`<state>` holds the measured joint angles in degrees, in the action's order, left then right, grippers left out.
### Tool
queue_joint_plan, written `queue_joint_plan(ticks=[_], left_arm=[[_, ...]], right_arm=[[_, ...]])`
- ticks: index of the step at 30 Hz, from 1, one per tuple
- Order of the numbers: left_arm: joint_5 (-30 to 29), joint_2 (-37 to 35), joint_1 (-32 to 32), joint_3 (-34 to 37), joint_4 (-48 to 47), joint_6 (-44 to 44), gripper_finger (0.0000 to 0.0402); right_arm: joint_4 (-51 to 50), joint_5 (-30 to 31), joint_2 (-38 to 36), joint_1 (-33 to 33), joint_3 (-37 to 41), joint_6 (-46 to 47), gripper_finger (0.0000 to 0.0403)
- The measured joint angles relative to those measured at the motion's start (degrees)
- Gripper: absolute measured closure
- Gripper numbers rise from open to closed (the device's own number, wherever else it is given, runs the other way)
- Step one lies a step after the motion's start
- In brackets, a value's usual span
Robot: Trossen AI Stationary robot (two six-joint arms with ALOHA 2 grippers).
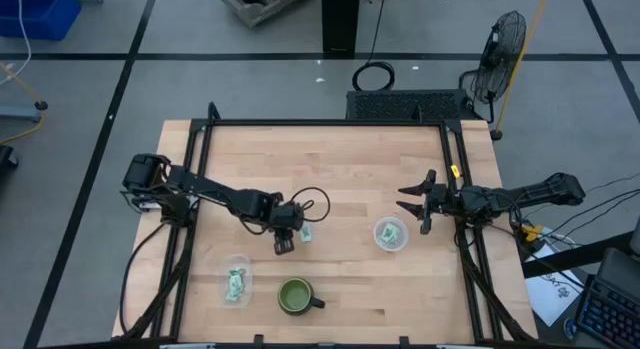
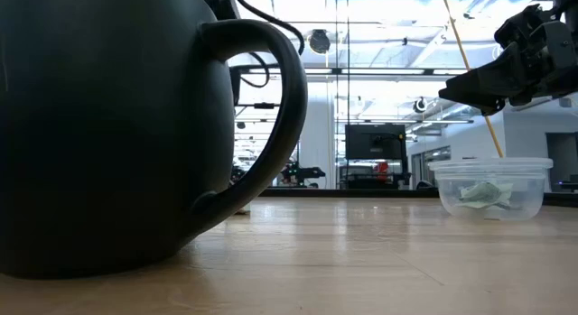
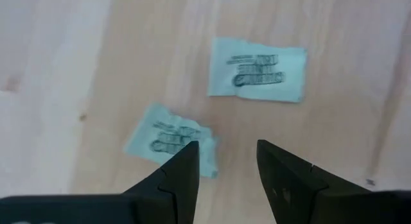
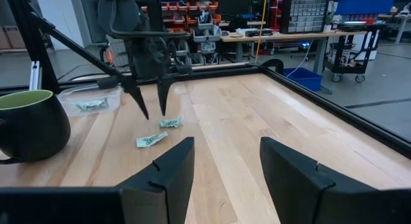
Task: Pick and place Stevia / Truvia into bins
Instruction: Put the white stevia packet into the rectangular transparent container
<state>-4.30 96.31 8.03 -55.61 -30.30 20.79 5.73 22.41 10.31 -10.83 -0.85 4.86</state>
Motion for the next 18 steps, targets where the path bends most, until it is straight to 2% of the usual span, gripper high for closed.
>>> queue_joint_plan(ticks=[3,15,18], left_arm=[[-1.69,0.00,0.00,0.12,-0.46,-2.22,0.0240],[-0.80,0.04,-1.30,1.31,1.25,-6.72,0.0240],[0.98,0.64,-2.23,1.31,1.79,-7.55,0.0240]], right_arm=[[0.00,-0.01,0.00,0.00,0.00,0.00,0.0234],[0.00,0.00,0.00,0.00,-0.01,0.00,0.0234],[0.01,0.00,0.00,0.00,-0.01,0.02,0.0234]])
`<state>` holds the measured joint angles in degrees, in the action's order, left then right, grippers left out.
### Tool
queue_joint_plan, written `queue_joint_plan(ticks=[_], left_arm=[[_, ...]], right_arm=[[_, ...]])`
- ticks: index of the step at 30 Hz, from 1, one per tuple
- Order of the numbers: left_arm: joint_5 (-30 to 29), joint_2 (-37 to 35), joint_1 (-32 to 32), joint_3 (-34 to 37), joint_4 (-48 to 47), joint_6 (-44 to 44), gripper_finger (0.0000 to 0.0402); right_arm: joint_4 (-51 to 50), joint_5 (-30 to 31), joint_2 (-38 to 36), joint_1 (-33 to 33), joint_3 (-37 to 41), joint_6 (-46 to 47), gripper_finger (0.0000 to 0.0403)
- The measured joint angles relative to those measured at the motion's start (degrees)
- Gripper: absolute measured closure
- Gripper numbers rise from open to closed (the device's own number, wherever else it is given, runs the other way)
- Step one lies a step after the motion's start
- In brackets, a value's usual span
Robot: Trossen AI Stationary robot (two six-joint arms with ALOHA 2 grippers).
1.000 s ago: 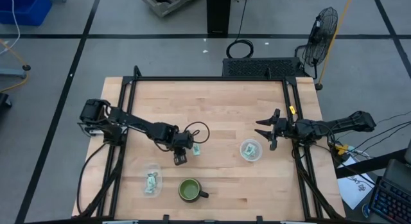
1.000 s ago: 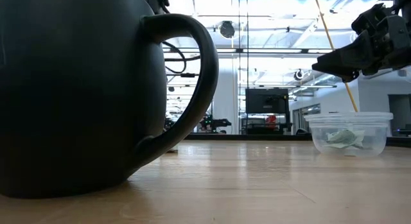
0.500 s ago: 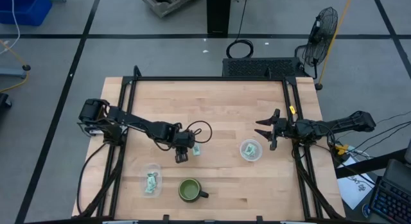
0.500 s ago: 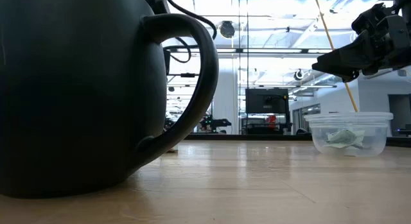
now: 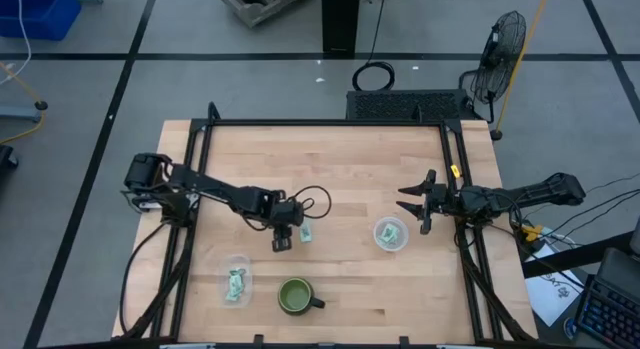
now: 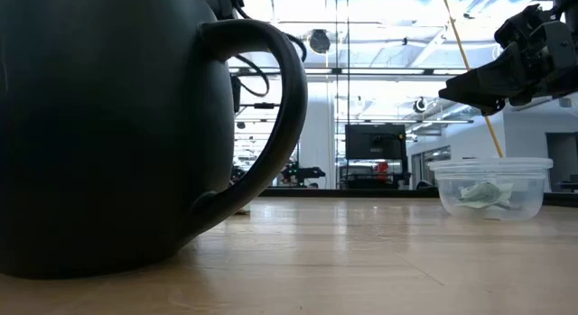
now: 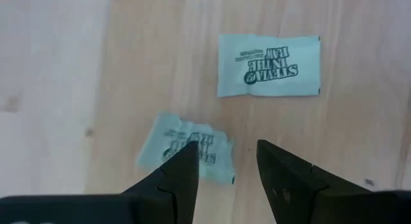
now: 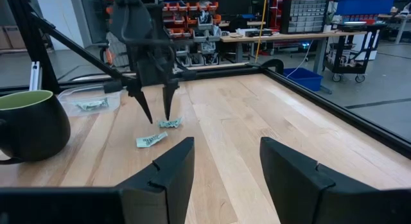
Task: Pick and place Stevia / Truvia into bins
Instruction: Put the white stevia packet into the rectangular transparent container
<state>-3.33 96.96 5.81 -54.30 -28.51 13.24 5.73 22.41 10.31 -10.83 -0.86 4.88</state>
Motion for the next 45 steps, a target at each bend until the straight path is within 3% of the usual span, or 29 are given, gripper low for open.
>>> queue_joint_plan(ticks=[4,15,25,31,35,45], left_arm=[[3.15,2.52,-0.72,0.00,-0.13,-0.08,0.0240],[1.96,2.68,-0.88,0.03,-0.05,1.09,0.0252],[0.69,1.32,-0.90,0.11,0.05,0.35,0.0391],[1.66,1.30,-0.92,0.11,-0.04,0.60,0.0378],[1.22,0.73,-0.92,0.11,-0.38,1.26,0.0396],[1.26,-4.79,0.83,-0.31,-6.87,6.98,0.0398]], right_arm=[[0.00,-0.01,0.00,0.01,0.00,-0.02,0.0234],[-0.01,0.00,0.00,0.02,0.00,-0.01,0.0234],[0.00,-0.02,-0.02,0.01,0.01,-0.02,0.0234],[0.00,0.00,0.00,0.00,0.00,0.00,0.0234],[0.00,0.00,0.00,0.00,0.00,-0.02,0.0234],[0.05,0.00,0.15,0.02,0.00,-0.02,0.0234]])
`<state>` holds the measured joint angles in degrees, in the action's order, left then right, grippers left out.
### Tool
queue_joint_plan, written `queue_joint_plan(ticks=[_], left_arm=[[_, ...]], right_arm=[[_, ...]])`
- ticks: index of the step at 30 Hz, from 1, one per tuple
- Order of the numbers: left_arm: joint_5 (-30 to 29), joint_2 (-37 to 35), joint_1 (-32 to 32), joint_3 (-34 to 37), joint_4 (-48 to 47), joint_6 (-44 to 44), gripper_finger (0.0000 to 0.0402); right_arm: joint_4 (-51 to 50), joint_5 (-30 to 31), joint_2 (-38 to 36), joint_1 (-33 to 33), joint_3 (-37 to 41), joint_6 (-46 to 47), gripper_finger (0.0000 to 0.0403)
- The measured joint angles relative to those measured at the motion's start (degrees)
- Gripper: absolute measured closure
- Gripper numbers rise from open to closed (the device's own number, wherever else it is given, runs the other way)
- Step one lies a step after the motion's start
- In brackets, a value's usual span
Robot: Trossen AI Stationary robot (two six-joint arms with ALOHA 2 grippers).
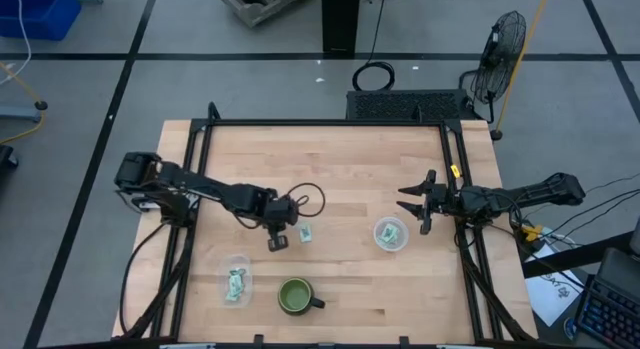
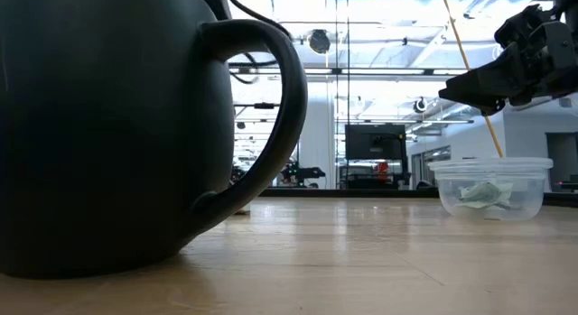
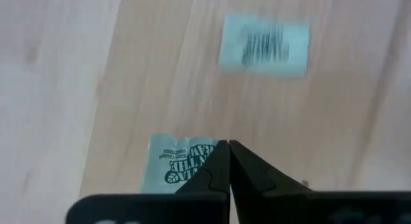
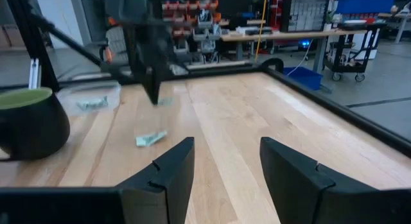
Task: Pick and place Stevia / Truvia into bins
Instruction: Put the white stevia packet into the rectangular transparent container
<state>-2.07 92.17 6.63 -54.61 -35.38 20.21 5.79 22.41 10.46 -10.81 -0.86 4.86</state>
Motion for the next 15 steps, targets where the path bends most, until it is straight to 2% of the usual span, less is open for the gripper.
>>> queue_joint_plan(ticks=[5,8,11,15], left_arm=[[1.30,-4.15,3.75,0.00,-5.49,7.70,0.0399],[4.34,-7.19,6.79,-0.01,-7.97,13.71,0.0399],[7.62,-10.32,10.21,-0.02,-8.33,20.53,0.0398],[7.93,-13.72,16.27,-0.02,-6.33,29.10,0.0398]], right_arm=[[-0.08,0.00,0.46,-0.01,0.01,0.02,0.0234],[-0.11,0.00,0.73,-0.02,0.01,0.02,0.0234],[-0.22,-0.02,0.88,0.00,0.01,0.02,0.0234],[-0.11,-0.02,1.11,0.00,0.00,0.02,0.0234]])
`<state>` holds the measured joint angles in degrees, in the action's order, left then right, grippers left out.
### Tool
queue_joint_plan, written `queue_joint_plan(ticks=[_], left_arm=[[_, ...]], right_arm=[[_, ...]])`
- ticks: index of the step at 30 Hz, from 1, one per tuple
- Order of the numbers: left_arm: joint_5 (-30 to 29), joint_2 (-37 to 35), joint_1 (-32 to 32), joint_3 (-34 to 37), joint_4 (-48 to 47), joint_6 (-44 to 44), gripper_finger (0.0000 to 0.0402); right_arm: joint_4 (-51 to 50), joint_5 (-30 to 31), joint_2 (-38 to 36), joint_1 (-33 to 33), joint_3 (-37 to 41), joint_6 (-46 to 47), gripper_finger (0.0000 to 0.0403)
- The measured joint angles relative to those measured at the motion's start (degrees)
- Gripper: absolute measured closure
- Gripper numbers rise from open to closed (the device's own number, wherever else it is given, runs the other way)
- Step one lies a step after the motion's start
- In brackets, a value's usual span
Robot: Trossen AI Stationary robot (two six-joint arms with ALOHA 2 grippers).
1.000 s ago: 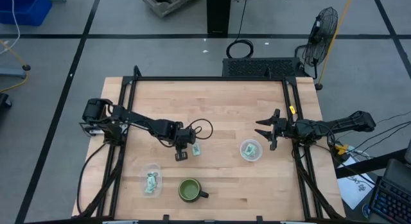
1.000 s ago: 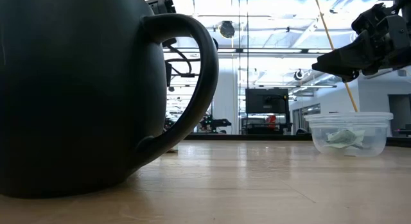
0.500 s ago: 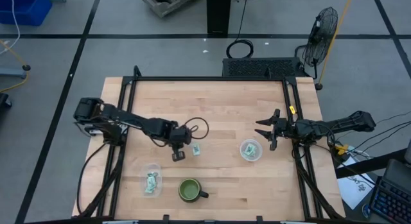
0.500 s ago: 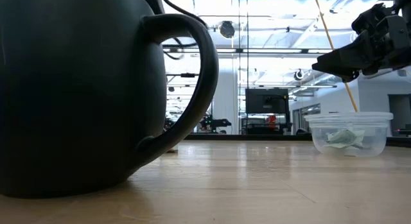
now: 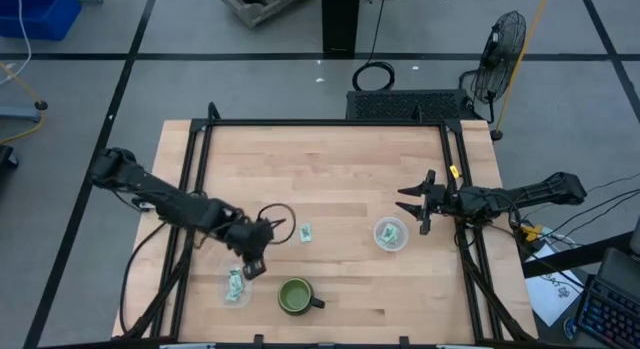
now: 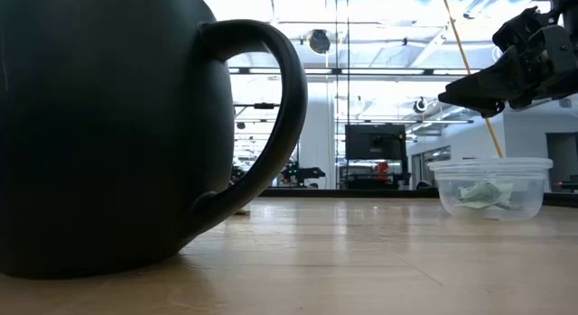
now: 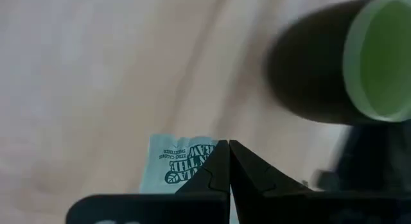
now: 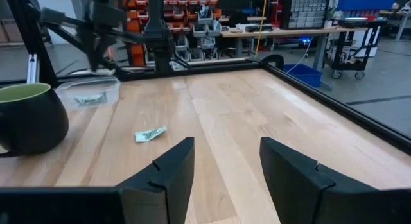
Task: Pick and place Stevia / Truvia into bins
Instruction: Put the white stevia packet into the rectangular transparent container
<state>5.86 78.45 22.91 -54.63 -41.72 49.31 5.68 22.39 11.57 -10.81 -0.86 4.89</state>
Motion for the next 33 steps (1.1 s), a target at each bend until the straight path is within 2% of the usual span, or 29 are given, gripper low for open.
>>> queue_joint_plan(ticks=[7,12,18,22,26,31,33], left_arm=[[-0.95,-1.17,11.55,0.00,-1.26,18.56,0.0398],[-3.18,1.11,18.73,0.04,-0.88,30.33,0.0399],[-4.37,4.72,22.50,0.47,-1.94,36.42,0.0395],[-6.03,6.00,22.20,1.22,-1.90,36.76,0.0376],[-7.49,5.97,20.96,1.40,-2.34,35.22,0.0329],[-9.34,5.91,18.11,1.42,-3.47,27.47,0.0252],[-13.02,5.88,15.64,1.42,-3.49,21.57,0.0227]], right_arm=[[-0.01,0.00,0.21,0.00,0.00,0.00,0.0234],[0.04,0.00,0.24,0.00,0.00,0.00,0.0234],[0.06,0.02,0.24,0.00,0.02,0.00,0.0234],[0.06,0.00,0.24,0.00,0.01,0.00,0.0234],[0.06,0.00,0.24,-0.02,0.00,0.00,0.0234],[0.05,0.00,0.24,-0.02,0.01,0.00,0.0234],[0.06,0.00,0.24,-0.02,0.00,0.00,0.0234]])
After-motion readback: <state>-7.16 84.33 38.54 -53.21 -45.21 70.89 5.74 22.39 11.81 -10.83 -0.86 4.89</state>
